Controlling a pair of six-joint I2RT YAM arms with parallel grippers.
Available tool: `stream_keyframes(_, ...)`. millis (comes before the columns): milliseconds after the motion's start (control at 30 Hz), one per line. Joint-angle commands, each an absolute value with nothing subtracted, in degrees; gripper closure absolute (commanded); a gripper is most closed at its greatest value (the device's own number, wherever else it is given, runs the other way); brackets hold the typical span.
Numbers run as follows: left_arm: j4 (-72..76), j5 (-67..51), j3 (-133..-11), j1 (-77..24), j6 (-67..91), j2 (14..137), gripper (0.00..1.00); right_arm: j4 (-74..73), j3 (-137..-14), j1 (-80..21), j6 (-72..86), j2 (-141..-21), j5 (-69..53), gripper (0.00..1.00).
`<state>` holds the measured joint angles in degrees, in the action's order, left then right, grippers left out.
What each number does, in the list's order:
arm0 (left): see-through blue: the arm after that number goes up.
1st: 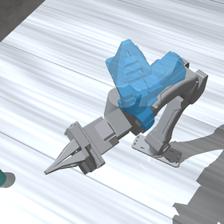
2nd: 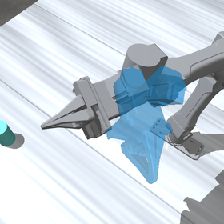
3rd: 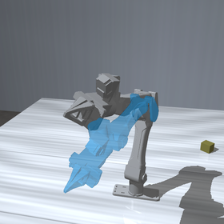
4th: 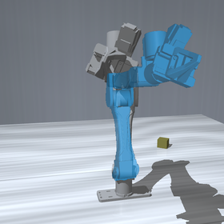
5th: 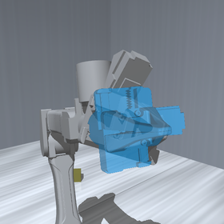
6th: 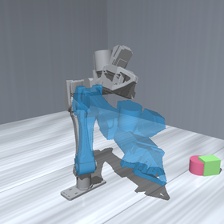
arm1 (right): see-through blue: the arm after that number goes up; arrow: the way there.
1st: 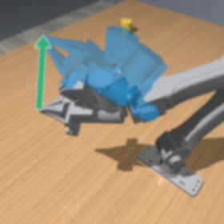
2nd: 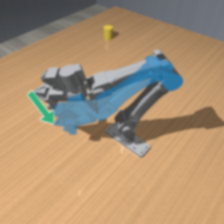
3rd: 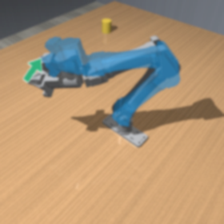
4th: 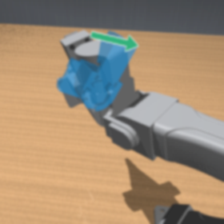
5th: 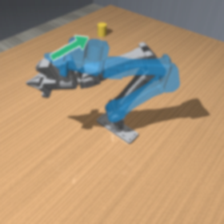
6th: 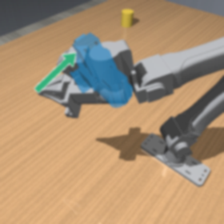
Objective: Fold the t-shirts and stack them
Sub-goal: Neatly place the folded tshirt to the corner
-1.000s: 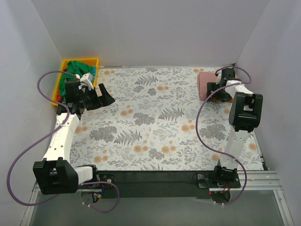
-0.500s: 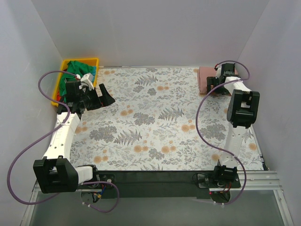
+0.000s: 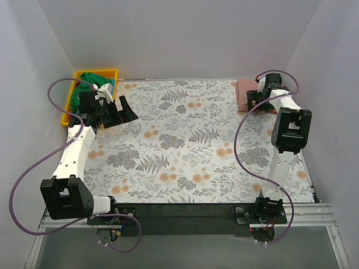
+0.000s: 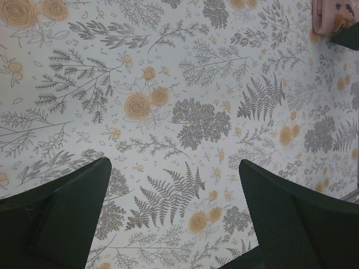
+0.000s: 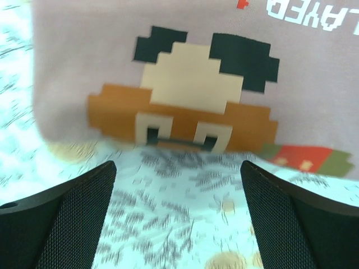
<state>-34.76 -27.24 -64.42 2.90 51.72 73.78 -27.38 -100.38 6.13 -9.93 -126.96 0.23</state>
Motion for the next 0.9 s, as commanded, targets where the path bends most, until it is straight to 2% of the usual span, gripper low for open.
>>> stream_keyframes(0, -39.1, -28.9, -71.3, 3.2, 50.1, 76.5, 0.02, -31.5, -103.0, 6.2, -13.2, -117.0, -4.0, 0.02)
stream_keyframes(100, -44.1, -31.5, -76.8, 3.3, 47.9, 80.3, 0.02, -35.5, -103.4, 6.2, -15.0, -111.1, -6.7, 0.02)
stream_keyframes(300, -46.7, -34.0, -78.1, 3.3, 45.4, 81.5, 0.02, -45.3, -98.3, 6.2, -16.7, -99.7, -14.6, 0.02)
stream_keyframes(500, -46.0, -32.8, -72.8, 3.3, 46.2, 80.5, 0.02, -47.2, -79.5, 5.6, -17.3, -86.1, -23.4, 0.02)
stream_keyframes(867, -44.9, -28.8, -62.0, 3.3, 42.0, 71.3, 0.02, -47.0, -62.9, 5.0, -18.7, -71.7, -25.9, 0.02)
